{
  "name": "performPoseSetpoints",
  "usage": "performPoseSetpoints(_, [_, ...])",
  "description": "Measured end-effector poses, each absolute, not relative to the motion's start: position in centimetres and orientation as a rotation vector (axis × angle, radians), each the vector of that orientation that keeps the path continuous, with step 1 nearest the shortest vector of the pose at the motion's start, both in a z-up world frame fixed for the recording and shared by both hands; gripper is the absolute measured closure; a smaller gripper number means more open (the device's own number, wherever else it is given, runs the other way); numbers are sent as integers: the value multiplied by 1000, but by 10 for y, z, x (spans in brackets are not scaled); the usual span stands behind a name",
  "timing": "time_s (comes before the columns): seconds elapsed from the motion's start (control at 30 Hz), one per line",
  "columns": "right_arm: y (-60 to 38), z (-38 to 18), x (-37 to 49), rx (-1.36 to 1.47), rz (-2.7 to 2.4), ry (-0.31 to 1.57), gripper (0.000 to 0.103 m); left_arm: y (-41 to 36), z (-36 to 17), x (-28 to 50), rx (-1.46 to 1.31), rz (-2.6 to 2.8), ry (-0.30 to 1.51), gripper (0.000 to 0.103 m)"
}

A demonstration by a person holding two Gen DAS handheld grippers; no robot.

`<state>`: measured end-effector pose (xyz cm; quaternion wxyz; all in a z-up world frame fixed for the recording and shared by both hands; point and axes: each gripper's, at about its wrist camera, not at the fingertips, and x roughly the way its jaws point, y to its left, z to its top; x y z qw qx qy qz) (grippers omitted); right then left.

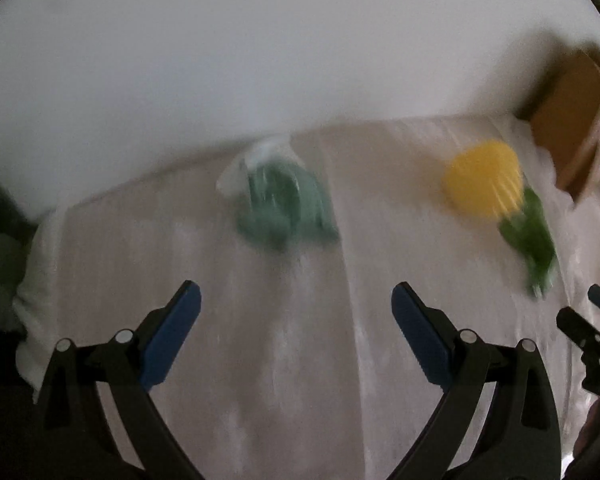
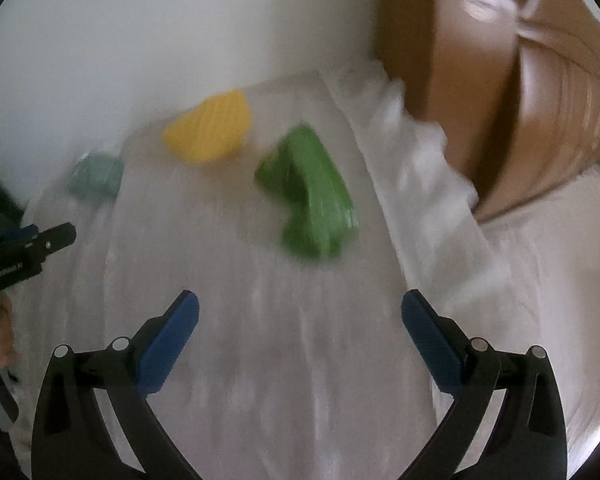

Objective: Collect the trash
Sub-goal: 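Grasp the green-and-white wrapper with the left tool while the right tool grasps the green snack wrapper, then carry both wrappers to the wastebasket and open the right tool to drop its wrapper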

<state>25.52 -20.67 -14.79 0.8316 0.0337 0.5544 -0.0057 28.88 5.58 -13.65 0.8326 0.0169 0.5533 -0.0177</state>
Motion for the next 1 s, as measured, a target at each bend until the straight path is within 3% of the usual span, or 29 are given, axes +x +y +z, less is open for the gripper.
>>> performPoseSetpoints(0.2, [-197, -173, 302, -30, -18, 1229, 13, 59, -166, 335, -12, -8, 1231, 13])
performPoseSetpoints(0.3, [-194, -180, 308, -49, -12, 1237, 28, 61, -176, 347, -54, -7, 1249, 24])
performPoseSetpoints(0.37, [-195, -182, 309, -37, -11, 1240, 39, 61, -179, 353, -70, -13, 1251, 39])
performPoseSetpoints(0.43, [-197, -182, 308, -19, -5, 1240, 55, 59, -180, 358, -68, -12, 1243, 45])
performPoseSetpoints(0.5, [-197, -179, 309, -17, -3, 1234, 63, 59, -179, 360, -74, -27, 1239, 45])
performPoseSetpoints(0.8, [-208, -156, 274, 64, 26, 1175, 64, 78, -147, 322, -51, -30, 1157, 47])
performPoseSetpoints(1.0, [-207, -143, 207, 154, 77, 1157, 64, 91, -127, 256, -55, -22, 1141, 47])
